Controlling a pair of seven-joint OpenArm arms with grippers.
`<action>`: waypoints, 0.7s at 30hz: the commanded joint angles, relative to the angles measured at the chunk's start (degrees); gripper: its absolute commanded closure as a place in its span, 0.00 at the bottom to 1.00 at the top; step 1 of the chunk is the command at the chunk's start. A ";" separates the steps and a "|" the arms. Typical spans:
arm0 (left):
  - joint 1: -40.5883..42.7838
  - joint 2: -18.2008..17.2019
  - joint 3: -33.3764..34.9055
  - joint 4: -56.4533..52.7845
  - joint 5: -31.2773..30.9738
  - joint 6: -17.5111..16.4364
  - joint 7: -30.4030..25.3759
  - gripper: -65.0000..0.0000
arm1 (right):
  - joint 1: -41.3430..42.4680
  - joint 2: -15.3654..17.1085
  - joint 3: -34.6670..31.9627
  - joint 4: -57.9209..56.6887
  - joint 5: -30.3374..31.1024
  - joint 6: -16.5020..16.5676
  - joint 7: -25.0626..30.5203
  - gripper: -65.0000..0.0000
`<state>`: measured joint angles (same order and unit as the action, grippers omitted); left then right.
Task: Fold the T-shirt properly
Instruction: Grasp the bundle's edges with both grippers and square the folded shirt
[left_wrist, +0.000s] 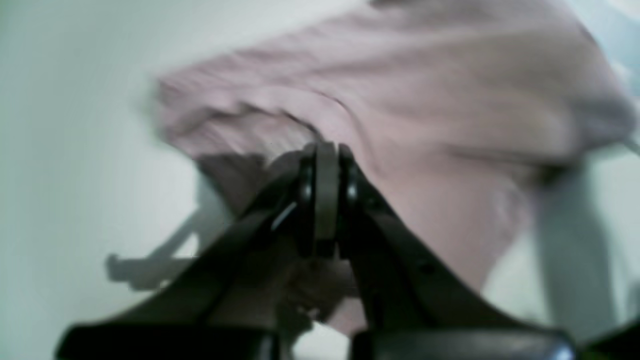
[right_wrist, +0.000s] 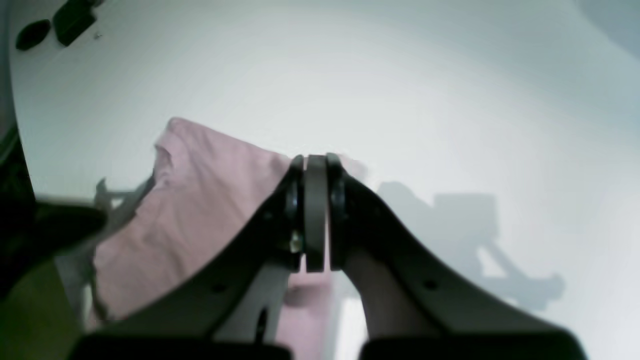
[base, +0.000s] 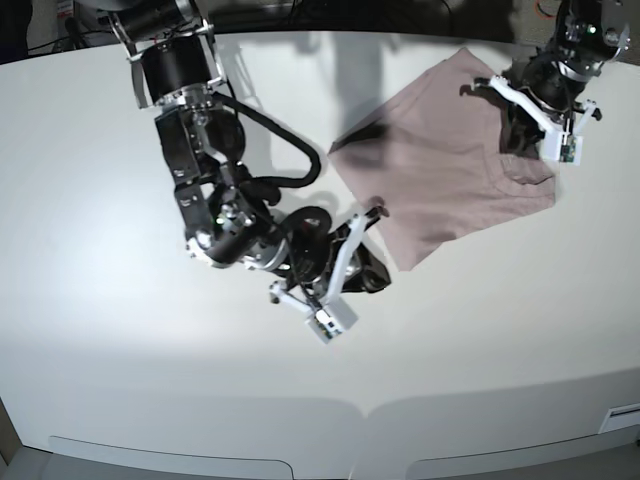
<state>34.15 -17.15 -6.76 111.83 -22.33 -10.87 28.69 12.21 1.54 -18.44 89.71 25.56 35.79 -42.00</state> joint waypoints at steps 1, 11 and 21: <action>1.03 0.55 -0.26 0.81 -0.24 -0.68 -1.33 1.00 | 1.38 -1.25 -0.90 -0.48 -0.22 0.20 2.38 1.00; 5.60 9.05 -0.26 -0.90 -0.24 -8.90 -4.39 1.00 | 5.07 -10.54 -5.68 -18.18 -10.97 0.22 8.48 1.00; -1.25 9.03 -0.28 -26.16 7.78 -8.68 -14.43 1.00 | 6.78 -6.69 -5.46 -27.02 -22.21 0.17 11.93 1.00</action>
<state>31.88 -7.90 -7.05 86.89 -18.17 -23.00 6.63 17.78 -5.04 -24.08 62.11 3.36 35.81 -30.39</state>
